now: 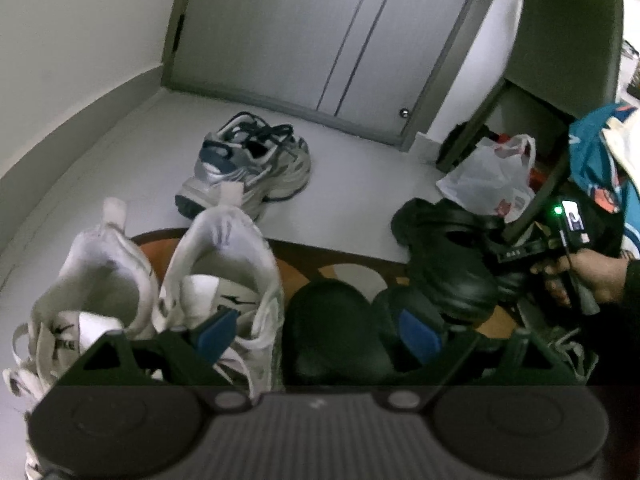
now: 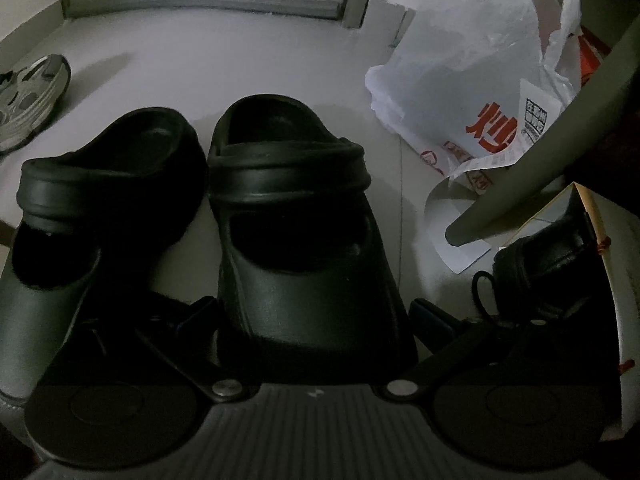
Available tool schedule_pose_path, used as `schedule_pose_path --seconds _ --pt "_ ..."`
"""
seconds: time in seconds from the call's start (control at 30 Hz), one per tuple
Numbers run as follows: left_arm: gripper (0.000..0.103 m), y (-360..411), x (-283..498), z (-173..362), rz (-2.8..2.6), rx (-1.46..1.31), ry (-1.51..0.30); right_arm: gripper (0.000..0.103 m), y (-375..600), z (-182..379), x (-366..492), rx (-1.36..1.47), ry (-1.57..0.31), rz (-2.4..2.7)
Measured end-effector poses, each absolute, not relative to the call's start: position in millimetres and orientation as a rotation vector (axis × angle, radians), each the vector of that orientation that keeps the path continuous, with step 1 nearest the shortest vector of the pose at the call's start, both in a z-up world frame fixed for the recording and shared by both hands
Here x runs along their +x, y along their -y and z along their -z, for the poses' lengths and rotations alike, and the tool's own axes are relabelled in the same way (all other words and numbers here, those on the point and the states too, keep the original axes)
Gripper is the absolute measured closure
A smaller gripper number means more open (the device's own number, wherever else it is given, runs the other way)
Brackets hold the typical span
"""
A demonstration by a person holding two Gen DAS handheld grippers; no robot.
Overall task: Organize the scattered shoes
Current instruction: 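Set the black clogs side by side on the mat and open the right gripper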
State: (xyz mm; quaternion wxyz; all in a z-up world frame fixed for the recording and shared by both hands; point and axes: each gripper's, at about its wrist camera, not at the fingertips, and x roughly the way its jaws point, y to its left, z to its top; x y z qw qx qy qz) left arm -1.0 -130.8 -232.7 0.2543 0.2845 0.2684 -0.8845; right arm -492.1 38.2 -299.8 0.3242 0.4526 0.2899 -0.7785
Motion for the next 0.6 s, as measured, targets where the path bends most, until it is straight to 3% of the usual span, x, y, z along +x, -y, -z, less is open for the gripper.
schedule_pose_path --seconds 0.37,0.6 --pt "0.012 131.8 4.5 220.3 2.412 0.725 -0.723 0.002 -31.5 298.9 -456.4 1.375 -0.804 2.02" --pt "0.012 130.9 5.1 217.9 2.416 0.72 -0.719 0.001 -37.2 288.9 -453.1 1.45 -0.707 2.019"
